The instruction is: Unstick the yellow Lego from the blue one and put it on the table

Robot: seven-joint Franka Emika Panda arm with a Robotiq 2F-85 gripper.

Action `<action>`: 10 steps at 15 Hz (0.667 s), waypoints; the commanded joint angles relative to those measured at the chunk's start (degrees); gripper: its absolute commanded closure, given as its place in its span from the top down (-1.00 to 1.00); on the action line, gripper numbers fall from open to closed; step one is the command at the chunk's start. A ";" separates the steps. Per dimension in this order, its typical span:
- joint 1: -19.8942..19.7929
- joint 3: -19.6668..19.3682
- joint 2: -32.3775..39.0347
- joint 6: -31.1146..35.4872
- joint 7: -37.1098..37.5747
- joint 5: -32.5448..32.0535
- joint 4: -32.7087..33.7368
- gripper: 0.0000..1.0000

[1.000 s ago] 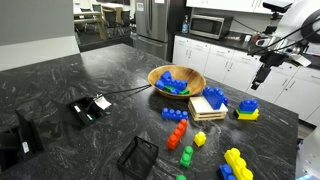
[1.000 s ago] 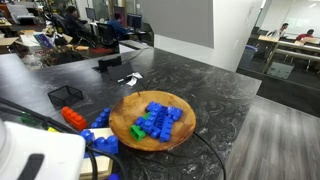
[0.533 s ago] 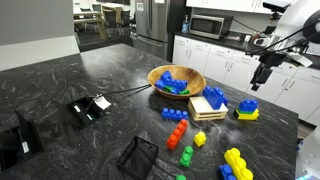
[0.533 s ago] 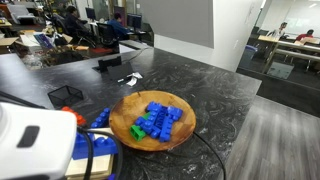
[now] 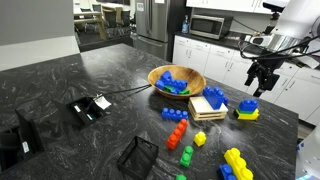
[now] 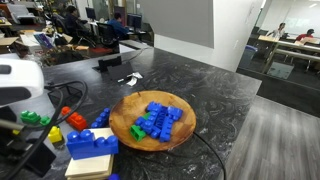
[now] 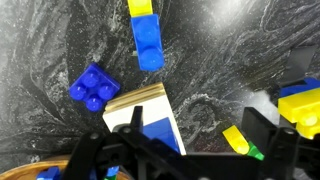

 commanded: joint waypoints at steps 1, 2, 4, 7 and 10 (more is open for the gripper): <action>-0.31 0.25 0.28 -0.12 -0.25 0.25 0.20 1.00; -0.34 0.19 0.40 -0.12 -0.28 0.26 0.26 1.00; -0.34 0.19 0.46 -0.12 -0.28 0.26 0.29 1.00; 0.12 0.62 1.13 -0.16 -0.36 0.20 0.63 1.00; 3.62 3.00 3.86 1.08 -0.66 1.21 1.59 1.00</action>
